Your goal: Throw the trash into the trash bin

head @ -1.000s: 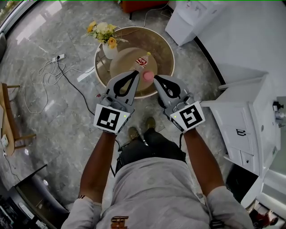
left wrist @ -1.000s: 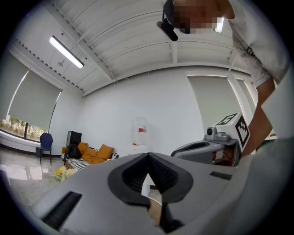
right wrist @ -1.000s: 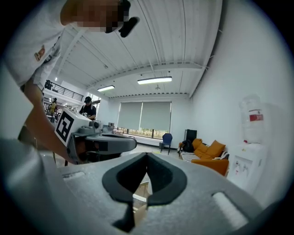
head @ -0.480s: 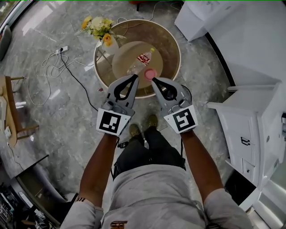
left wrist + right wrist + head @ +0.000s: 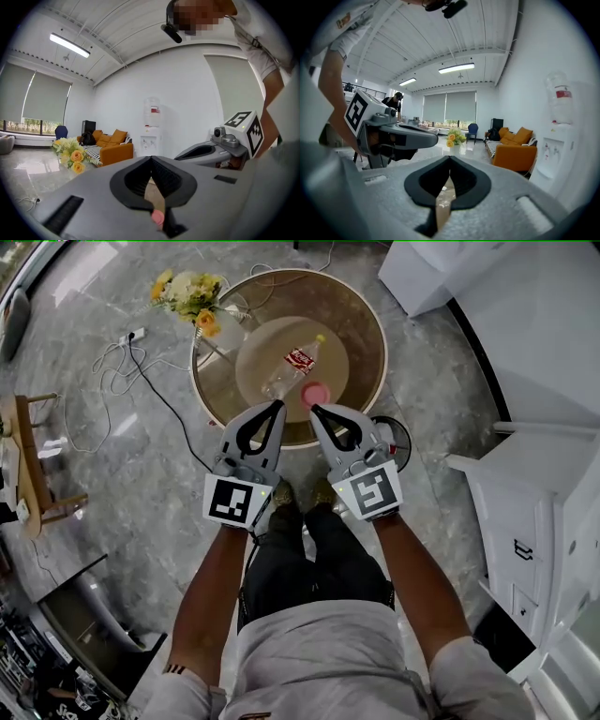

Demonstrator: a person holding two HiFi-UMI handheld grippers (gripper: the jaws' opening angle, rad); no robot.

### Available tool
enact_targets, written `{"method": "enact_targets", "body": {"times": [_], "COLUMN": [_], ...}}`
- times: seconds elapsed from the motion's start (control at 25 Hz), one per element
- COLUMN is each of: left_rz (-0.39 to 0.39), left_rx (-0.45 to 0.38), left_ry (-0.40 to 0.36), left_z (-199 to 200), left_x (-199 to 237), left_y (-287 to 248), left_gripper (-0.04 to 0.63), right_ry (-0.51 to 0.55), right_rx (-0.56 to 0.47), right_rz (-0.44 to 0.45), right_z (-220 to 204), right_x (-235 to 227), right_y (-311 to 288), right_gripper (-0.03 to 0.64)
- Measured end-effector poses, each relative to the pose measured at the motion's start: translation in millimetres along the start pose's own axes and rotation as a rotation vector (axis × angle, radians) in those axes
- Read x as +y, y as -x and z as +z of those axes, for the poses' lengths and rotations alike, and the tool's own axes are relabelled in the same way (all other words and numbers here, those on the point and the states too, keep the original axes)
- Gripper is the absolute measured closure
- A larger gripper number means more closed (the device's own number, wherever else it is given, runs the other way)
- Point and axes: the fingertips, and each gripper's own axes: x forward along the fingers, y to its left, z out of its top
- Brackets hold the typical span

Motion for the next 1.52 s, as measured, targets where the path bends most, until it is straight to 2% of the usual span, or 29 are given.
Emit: {"method": "enact_targets", "body": {"times": [0.16,0.6,0.76,1.12,1.52], "left_rz": [-0.016,-0.061,-0.086,-0.134,-0.174], "left_rx": [0.049,0.11,0.133,0.149,0.169], "left_ry": [0.005,0.036,0.042,0.052,0.059], "left_z": [-33.0,-105.4,-127.6,-161.3,-188.1], "left_x": [4.5,21.4,24.3,36.2,41.9], "left_y": [-9.1,-28.6,-37.0,-57.9,-70.3], "left_gripper": [0.595,0.595,0.595,0.595,0.595], "right_ry": [-0.005,-0.03,-0.051,-0.103,-0.176], "right_rx": [0.044,0.147,0.17,0.278,0.431], "right_rz": [0.004,-0.007,-0.021,-0.065,-0.062], "right_z": [-31.6,-114.5,-148.5,-205.1,-269.5], "right_x": [-6.1,-8.6,-15.2,-28.0,-30.4], "right_y": [-15.1,-56.2,-69.1,-94.1,-119.1], "right_gripper": [0.614,0.564,0.507,0.331,0.22]}}
